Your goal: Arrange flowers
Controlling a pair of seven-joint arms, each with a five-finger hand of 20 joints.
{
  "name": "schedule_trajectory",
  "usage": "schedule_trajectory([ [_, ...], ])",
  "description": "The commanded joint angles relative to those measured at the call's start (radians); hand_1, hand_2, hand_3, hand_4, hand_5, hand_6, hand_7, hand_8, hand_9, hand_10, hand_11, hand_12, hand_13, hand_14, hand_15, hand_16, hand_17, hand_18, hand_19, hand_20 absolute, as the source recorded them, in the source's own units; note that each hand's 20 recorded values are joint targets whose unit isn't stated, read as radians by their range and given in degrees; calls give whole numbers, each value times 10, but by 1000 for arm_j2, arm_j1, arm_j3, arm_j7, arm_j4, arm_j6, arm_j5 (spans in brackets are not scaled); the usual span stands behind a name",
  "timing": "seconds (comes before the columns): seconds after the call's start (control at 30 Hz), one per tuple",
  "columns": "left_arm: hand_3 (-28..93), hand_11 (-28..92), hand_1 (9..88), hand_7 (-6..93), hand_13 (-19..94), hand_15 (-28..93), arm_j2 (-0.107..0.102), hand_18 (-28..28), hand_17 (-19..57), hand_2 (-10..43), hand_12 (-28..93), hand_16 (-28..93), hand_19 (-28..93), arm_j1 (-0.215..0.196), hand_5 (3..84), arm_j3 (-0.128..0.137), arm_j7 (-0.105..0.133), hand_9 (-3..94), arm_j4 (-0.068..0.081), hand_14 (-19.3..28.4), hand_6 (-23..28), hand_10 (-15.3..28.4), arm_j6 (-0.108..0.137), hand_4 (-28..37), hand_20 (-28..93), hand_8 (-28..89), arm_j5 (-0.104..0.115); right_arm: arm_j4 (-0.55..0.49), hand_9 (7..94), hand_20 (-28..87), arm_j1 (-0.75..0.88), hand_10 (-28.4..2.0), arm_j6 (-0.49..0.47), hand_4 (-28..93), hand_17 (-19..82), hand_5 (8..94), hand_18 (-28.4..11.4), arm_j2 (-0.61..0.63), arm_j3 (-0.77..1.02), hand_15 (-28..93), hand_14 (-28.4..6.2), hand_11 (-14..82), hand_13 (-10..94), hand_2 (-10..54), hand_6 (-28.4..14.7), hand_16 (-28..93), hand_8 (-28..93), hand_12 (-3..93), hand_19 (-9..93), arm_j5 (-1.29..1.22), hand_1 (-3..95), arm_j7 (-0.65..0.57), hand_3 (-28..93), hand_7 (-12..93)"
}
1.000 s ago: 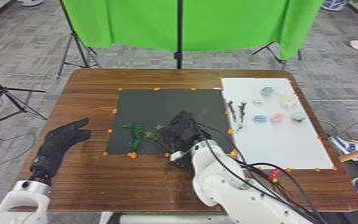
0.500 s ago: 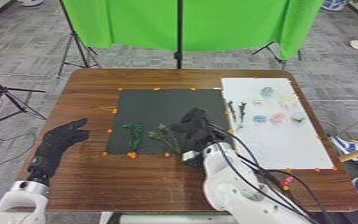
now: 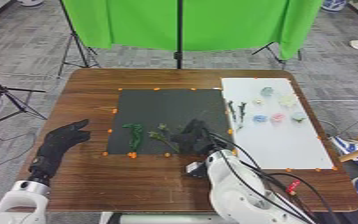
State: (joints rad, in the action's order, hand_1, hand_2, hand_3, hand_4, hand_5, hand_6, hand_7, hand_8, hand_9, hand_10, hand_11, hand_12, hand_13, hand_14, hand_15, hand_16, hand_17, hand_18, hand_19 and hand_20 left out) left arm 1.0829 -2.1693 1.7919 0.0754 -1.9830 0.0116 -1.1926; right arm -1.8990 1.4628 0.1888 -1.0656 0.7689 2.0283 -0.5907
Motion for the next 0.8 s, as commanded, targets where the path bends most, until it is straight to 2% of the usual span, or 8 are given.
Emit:
schedule_trajectory([
  [0.03, 658, 201, 206, 92, 359, 230, 10, 188, 24, 60, 127, 12, 217, -6, 466, 2, -12, 474, 0, 196, 29, 152, -13, -265, 194, -59, -9, -5, 935, 461, -21, -114, -31, -130, 641, 842, -186, -15, -48, 688, -13, 408, 937, -31, -27, 242, -91, 253, 932, -15, 298, 18, 631, 313],
  [0.47, 659, 200, 205, 92, 358, 229, 14, 187, 23, 59, 127, 12, 215, -9, 466, 4, -13, 473, 0, 196, 28, 151, -17, -266, 193, -58, -9, -2, 935, 455, -29, -117, 6, -129, 636, 840, -185, -32, -15, 678, -16, 397, 937, -23, -27, 246, -87, 254, 932, -42, 297, 24, 630, 307],
  [0.63, 659, 200, 205, 92, 356, 227, 15, 187, 23, 59, 127, 12, 214, -7, 465, 4, -13, 472, 0, 196, 28, 152, -23, -266, 193, -59, -11, -39, 935, 453, -15, -116, 20, -129, 636, 839, -186, -25, 34, 677, -15, 397, 937, -23, -27, 246, -87, 254, 932, -24, 295, 28, 632, 307],
  [0.8, 658, 199, 206, 91, 356, 227, 14, 187, 22, 60, 127, 12, 214, -8, 464, 6, -12, 471, -1, 196, 28, 152, -20, -266, 193, -58, -11, -82, 935, 455, -12, -116, 76, -129, 636, 840, -188, 17, 110, 678, -15, 397, 937, -24, -27, 246, -85, 255, 932, 0, 293, 27, 634, 310],
])
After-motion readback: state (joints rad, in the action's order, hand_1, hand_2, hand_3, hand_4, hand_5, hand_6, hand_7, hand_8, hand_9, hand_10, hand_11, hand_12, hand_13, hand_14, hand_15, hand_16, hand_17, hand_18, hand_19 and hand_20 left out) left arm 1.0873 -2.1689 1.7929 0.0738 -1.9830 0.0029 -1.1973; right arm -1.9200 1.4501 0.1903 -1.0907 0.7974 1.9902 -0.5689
